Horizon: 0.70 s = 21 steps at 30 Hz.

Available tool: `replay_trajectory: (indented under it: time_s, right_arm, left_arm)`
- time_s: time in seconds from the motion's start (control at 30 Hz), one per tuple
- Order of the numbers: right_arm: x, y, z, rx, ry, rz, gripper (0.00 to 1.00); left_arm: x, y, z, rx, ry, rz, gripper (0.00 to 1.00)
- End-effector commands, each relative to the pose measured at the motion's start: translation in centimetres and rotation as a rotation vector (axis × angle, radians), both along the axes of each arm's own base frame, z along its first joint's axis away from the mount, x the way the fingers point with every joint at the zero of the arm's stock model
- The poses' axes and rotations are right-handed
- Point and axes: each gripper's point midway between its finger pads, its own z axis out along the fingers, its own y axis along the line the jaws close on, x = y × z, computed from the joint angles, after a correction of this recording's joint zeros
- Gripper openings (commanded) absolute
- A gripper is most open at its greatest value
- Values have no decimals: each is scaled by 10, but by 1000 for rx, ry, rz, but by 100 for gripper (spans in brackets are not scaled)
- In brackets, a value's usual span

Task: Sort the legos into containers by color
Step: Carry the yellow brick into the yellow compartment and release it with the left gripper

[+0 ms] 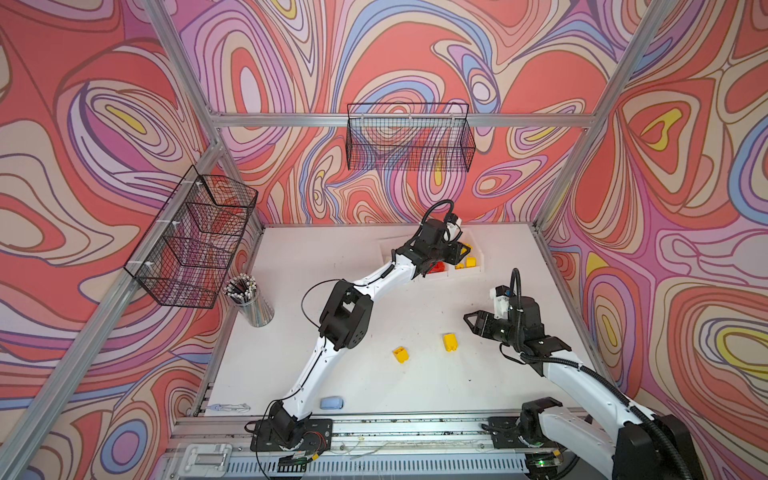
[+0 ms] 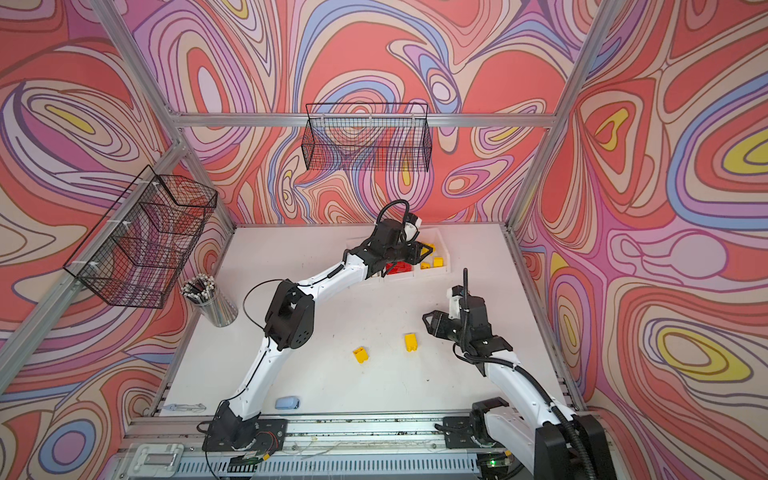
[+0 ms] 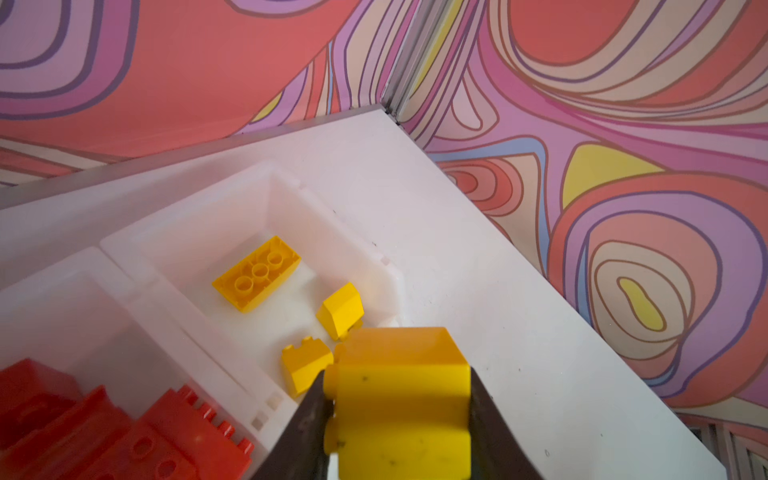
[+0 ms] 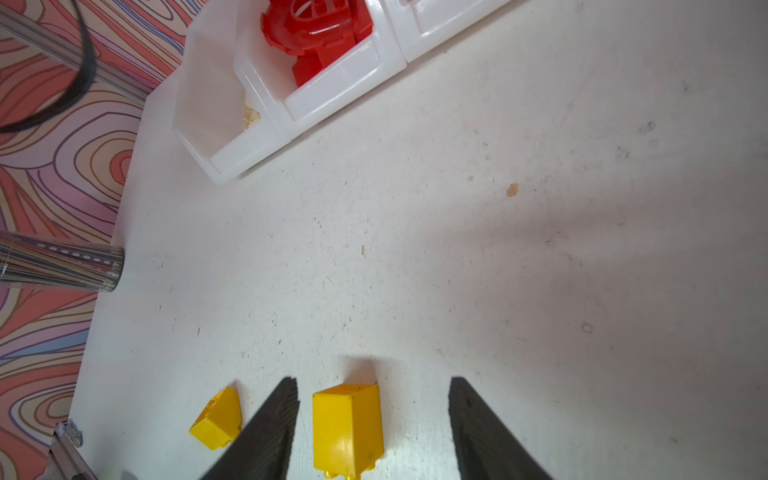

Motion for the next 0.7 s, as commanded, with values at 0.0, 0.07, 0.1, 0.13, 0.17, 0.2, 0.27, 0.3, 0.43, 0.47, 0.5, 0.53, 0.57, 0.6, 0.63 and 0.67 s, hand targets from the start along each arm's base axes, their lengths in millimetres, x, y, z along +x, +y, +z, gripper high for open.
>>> replay_trajectory:
  time_s: [0.0, 0.07, 0.1, 0.13, 0.17, 0.2, 0.27, 0.3, 0.43, 0.47, 0.5, 0.53, 0.57, 0.6, 0.63, 0.67]
  right_arm:
    - [-2, 8, 2, 10, -24, 44, 61]
    - [-2, 10, 3, 20, -23, 52, 61]
    - [-4, 12, 2, 25, -23, 60, 61]
    - [-4, 13, 2, 29, -22, 64, 61]
    - [-5, 14, 3, 31, -23, 66, 61]
    - [-5, 14, 2, 33, -22, 67, 61]
    - [-7, 15, 3, 35, -28, 67, 61]
    - [-7, 15, 3, 37, -31, 66, 61]
    - [-8, 16, 2, 39, -35, 66, 62]
    - [-9, 16, 0, 39, -31, 66, 62]
    - [-9, 17, 0, 40, -29, 67, 62]
    - [-9, 17, -1, 40, -28, 69, 62]
    - [-9, 18, 0, 39, -29, 71, 62]
    - [-9, 18, -1, 37, -26, 72, 62]
    - [-9, 18, -1, 33, -24, 71, 62]
    - [-9, 18, -1, 29, -22, 70, 62]
  left_arm:
    - [19, -10, 22, -137, -75, 10, 31]
    - [26, -12, 19, -149, -90, 23, 32]
    - [29, -13, 18, -149, -97, 33, 32]
    - [32, -13, 15, -147, -105, 44, 32]
    - [35, -13, 13, -147, -113, 51, 32]
    - [37, -13, 9, -146, -121, 58, 33]
    - [41, -11, 6, -144, -129, 69, 34]
    - [44, -11, 3, -138, -129, 74, 35]
    - [47, -11, -6, -111, -128, 75, 48]
    - [48, -10, -8, -104, -128, 82, 55]
    - [49, -9, -9, -96, -130, 89, 60]
    - [49, -8, -10, -88, -132, 92, 64]
    - [49, -7, -9, -82, -135, 94, 67]
    - [49, -7, -8, -76, -139, 96, 69]
    - [50, -5, -6, -73, -142, 98, 71]
    - [49, -4, -3, -69, -148, 98, 72]
